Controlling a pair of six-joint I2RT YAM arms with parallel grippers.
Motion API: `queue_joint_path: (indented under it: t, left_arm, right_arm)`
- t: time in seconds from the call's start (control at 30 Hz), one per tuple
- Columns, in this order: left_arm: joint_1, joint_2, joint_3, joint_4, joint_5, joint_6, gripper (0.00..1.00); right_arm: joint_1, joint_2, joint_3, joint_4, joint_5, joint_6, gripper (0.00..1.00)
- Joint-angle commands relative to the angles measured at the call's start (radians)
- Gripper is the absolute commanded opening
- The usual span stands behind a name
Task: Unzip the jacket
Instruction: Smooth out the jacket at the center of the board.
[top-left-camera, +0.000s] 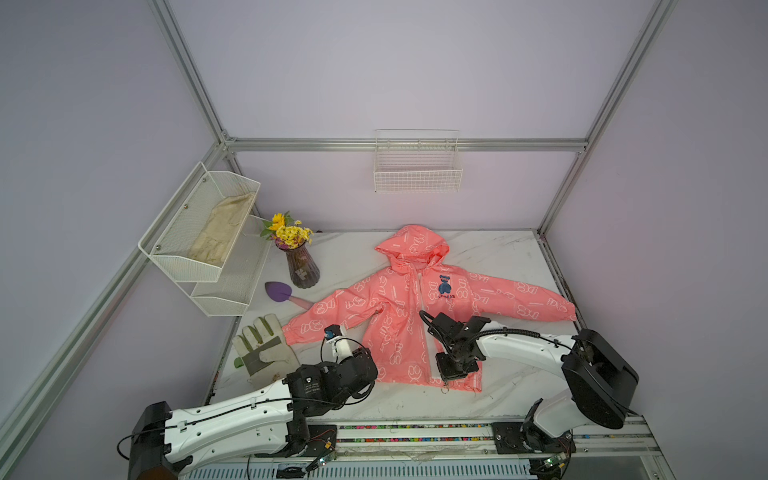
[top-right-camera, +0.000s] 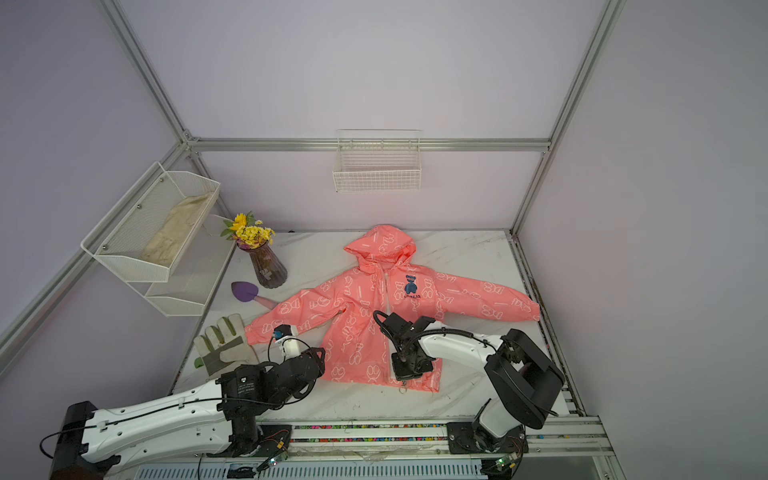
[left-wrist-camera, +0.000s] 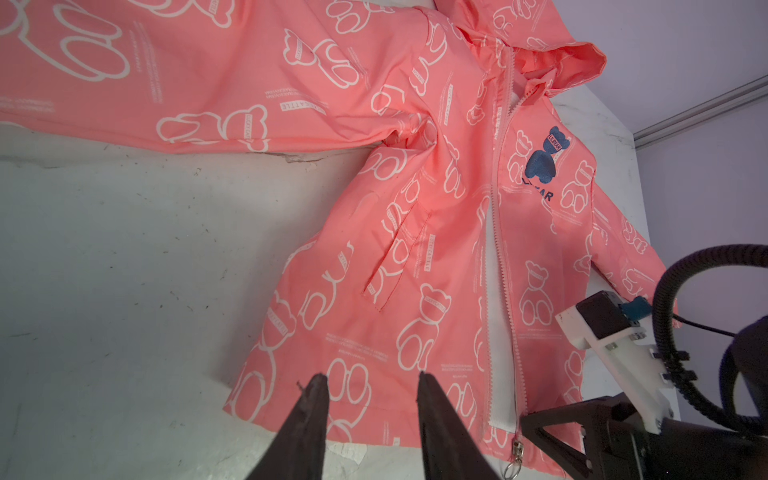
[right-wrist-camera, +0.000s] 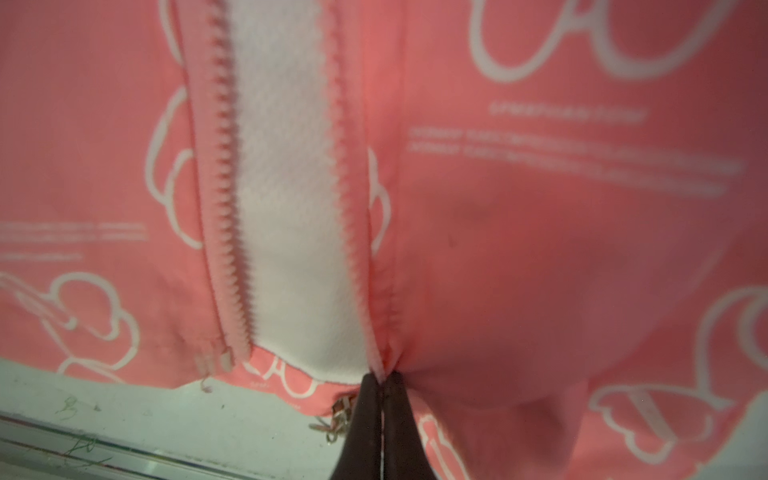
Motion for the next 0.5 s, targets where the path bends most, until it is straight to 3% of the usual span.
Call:
queue_joint_path:
  t: [0.0,0.47]
  left_arm:
    - [0.004,0.017,0.055,-0.004,-0.01,0.072,0.35]
    - [0.005,-0.005,0.067,-0.022,-0.026,0.101,0.29]
  right_arm:
    - [0.01,-0.066,0.044,0.066,-0.092,0.014,0.0]
    - [0.01,-0.098,-0.028,0.433,-0.372,0.128,0.0]
